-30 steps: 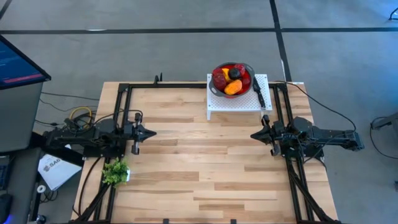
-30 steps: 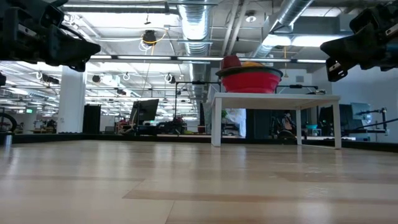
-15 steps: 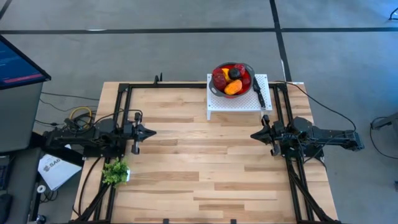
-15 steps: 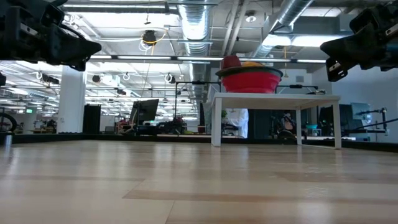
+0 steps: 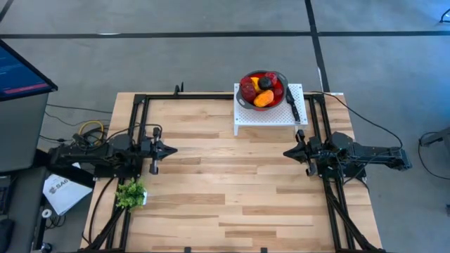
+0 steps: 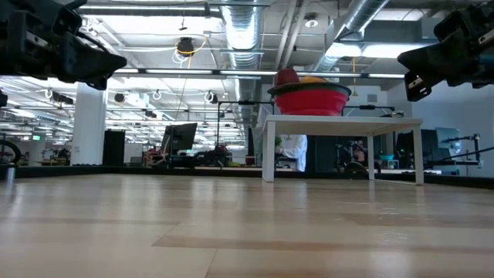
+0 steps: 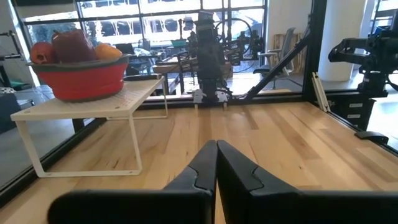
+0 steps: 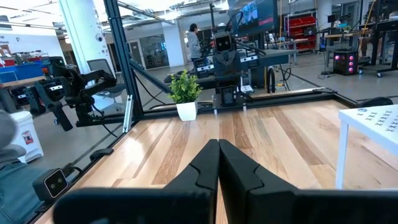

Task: Pick & Place Fruit
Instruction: Return to Home Position

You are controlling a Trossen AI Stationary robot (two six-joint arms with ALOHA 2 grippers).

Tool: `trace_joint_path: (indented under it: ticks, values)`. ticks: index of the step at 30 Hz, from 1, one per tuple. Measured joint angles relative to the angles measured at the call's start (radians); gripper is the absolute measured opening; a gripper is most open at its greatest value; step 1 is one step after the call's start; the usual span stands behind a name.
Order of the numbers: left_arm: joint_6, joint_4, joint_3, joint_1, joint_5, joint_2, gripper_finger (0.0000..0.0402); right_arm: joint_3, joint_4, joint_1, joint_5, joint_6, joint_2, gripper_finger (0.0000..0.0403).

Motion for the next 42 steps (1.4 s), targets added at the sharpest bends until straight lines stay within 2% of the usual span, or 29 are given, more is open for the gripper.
trace_joint_path:
  ticks: [14, 21, 25, 42]
  values:
    - [0.000, 0.008, 0.000, 0.000, 0.000, 0.004, 0.0002, 0.000, 0.000, 0.030, 0.000, -0.010, -0.002, 0.0002]
    - [0.000, 0.016, 0.000, 0.000, 0.000, 0.004, 0.0002, 0.000, -0.012, 0.107, 0.068, -0.215, -0.002, 0.0001]
    - [0.000, 0.016, 0.000, 0.000, 0.000, 0.004, 0.0002, 0.000, -0.025, 0.168, 0.145, -0.179, -0.003, 0.0001]
    - [0.000, 0.021, 0.000, 0.000, 0.000, 0.004, 0.0002, 0.000, -0.026, 0.185, 0.150, -0.177, 0.006, 0.0001]
